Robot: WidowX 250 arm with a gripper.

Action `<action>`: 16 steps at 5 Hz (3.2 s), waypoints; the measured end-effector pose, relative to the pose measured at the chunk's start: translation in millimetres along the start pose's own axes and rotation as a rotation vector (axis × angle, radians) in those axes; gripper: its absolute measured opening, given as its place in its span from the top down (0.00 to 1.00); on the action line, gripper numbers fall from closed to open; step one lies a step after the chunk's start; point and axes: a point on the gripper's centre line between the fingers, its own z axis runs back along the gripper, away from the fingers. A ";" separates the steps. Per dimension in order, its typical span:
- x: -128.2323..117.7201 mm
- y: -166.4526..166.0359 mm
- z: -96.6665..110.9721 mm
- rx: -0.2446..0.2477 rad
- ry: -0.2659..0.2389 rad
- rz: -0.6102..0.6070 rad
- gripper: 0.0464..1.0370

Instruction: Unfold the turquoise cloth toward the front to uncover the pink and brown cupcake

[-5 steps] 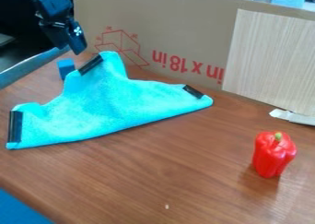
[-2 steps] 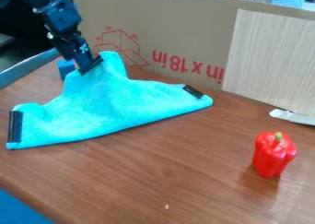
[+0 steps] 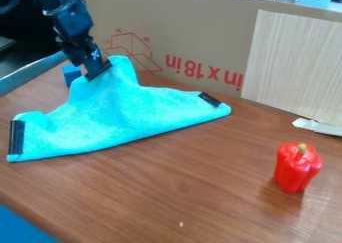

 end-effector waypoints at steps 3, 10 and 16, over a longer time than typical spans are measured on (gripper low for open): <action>-11.3 1.3 -15.2 0.003 0.035 -0.005 0.68; -74.5 -124.9 4.9 0.097 0.021 -0.318 0.99; -159.2 -200.1 23.2 0.032 0.098 -0.422 0.99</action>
